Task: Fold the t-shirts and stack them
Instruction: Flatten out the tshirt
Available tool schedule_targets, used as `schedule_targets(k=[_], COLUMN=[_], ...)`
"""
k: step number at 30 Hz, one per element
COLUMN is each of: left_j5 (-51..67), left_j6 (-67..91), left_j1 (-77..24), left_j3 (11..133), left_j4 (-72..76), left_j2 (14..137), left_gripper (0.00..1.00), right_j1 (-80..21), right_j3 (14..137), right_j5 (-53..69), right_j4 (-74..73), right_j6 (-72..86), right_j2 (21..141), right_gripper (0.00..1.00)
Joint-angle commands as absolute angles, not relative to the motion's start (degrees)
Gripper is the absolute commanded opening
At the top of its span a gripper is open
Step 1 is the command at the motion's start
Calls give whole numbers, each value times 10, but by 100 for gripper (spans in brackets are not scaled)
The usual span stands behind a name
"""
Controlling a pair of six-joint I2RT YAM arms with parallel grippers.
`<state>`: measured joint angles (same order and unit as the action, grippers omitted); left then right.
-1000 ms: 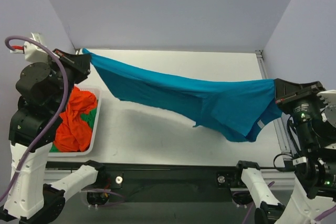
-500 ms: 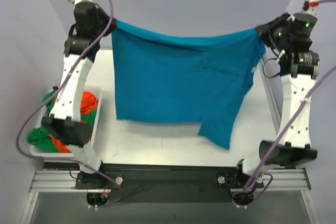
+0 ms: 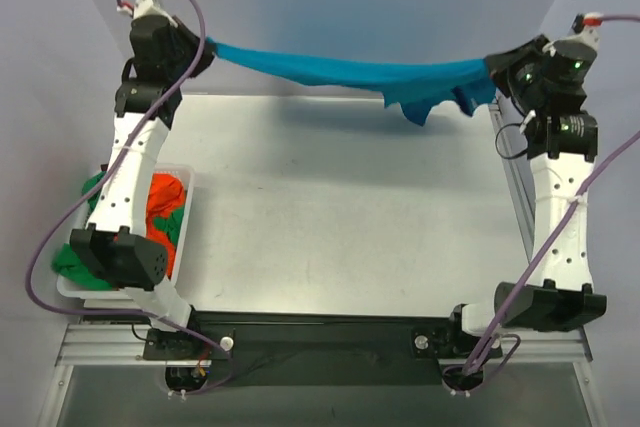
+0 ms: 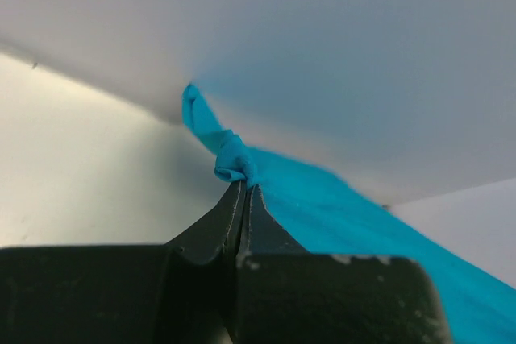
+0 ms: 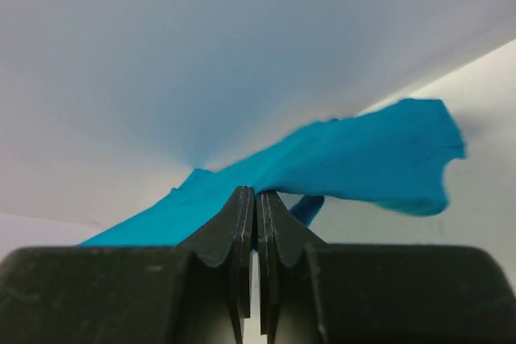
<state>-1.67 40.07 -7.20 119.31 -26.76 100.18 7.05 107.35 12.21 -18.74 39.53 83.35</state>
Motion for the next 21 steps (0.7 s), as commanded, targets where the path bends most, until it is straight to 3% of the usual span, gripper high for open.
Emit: schedule_targets(k=[1,5,9,13,21], left_j5=[-21,-29,-29,-16,-56], left_j6=[412,425,453,462,468], left_j1=[-66,-62,-62,-68,-97], left_j3=[1059,838,713,664,599], left_j4=[-214,-181,-161,-149,-179], left_j2=[927,870,868,917,926], left_gripper=[0,0,0,0,0], right_j1=[79,87,91,91,96], right_j3=[939,773,680,636,567], right_j5=[90,67,51,53,19], right_j4=[-178,-184,-195,-200,-201], right_j6=[397,390,369,360,350], right_j2=[772,718,748,807,864], right_gripper=[0,0,0,0,16])
